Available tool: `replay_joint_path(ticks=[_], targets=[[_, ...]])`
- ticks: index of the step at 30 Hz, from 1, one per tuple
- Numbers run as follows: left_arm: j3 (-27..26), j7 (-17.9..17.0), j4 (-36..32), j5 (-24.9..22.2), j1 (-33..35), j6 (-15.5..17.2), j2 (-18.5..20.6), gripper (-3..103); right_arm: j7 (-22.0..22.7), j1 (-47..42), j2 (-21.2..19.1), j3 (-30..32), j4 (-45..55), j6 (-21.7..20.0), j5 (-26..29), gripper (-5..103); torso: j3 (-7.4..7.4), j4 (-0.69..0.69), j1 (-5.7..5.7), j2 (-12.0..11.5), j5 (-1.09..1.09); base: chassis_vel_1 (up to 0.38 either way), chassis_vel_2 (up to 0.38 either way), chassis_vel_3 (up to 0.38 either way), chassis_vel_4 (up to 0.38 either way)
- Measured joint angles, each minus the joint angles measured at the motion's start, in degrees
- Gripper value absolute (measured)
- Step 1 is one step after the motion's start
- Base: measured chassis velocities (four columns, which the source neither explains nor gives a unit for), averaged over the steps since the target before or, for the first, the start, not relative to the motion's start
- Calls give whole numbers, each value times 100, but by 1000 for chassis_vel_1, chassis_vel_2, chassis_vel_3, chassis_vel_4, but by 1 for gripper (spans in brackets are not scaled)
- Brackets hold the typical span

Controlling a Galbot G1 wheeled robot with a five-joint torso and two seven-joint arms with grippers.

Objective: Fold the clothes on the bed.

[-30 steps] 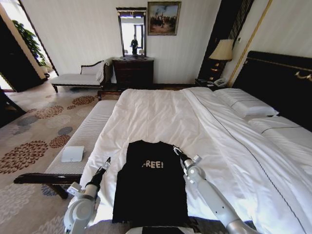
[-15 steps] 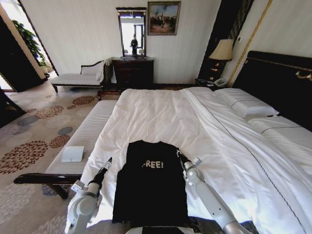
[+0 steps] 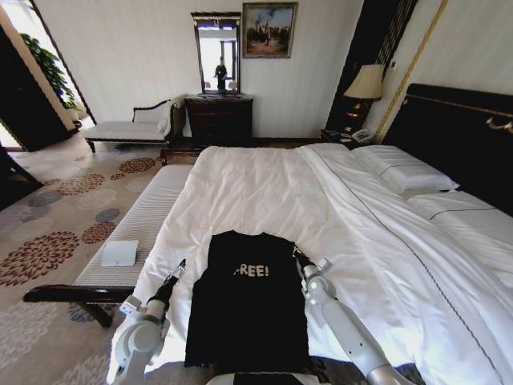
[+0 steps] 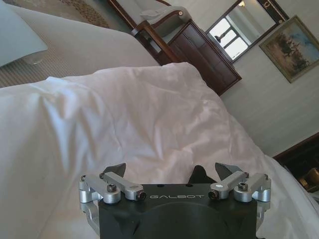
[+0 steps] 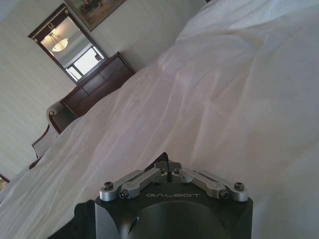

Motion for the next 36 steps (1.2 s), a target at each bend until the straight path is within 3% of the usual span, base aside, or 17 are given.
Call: replay_joint_path(ticks=[7,16,25,30,36], targets=[[274,0,570,-42,-644,70,324,100,186,-202,-139,76,499,29,-126,0,0,-1,-1,0,-1,0,0,0,0],[1167,-37,2060,132,-2185,120,466,100,337,-348,-121,66,682,29,-314,0,1,-2,0,0,-1,0,0,0,0],[1784,92,3570,262,-3447,6,62,100,381,-451,-179,141,726,30,-405,0,0,-2,0,0,1,0,0,0,0],[1882,231,4221,456,-3794,-73,-152,100,394,-464,-201,162,777,32,-415,0,0,0,0,0,1,0,0,0,0],[1837,331,4528,485,-3940,-169,-286,101,402,-476,-181,168,803,32,-419,0,0,-1,0,1,1,0,0,0,0]])
